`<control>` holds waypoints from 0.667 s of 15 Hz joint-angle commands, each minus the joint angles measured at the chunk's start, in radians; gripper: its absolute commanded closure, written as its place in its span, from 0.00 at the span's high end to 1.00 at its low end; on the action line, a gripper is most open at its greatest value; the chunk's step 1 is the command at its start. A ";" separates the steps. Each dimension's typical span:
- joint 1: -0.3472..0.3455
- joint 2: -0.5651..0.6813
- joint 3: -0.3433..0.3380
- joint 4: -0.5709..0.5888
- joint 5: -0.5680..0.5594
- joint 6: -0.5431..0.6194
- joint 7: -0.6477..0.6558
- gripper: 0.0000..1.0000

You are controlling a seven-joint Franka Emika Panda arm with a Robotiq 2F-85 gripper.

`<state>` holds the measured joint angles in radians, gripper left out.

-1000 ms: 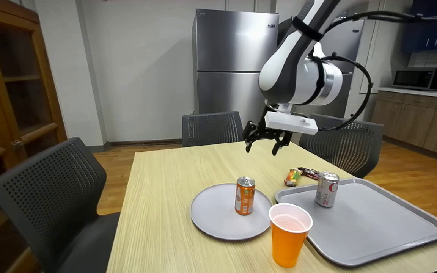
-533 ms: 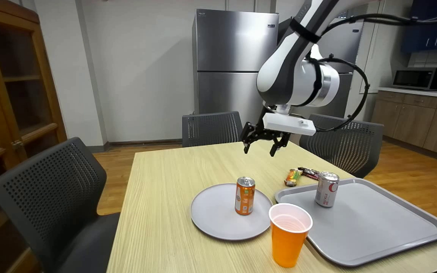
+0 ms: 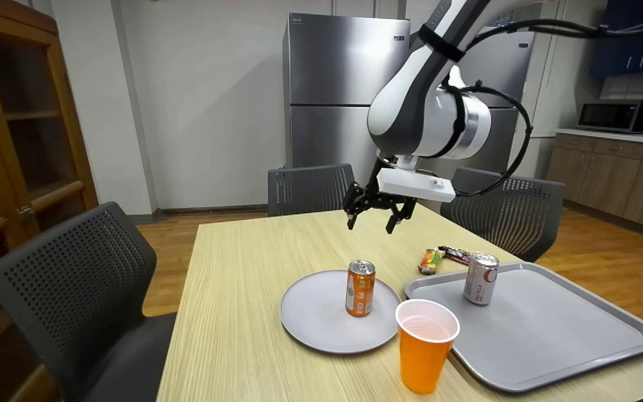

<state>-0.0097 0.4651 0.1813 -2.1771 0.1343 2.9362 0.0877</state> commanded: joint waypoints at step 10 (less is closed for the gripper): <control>0.029 0.022 0.045 0.015 0.010 -0.044 -0.068 1.00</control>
<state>0.0093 0.4864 0.2277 -2.1772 0.1445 2.9285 0.0505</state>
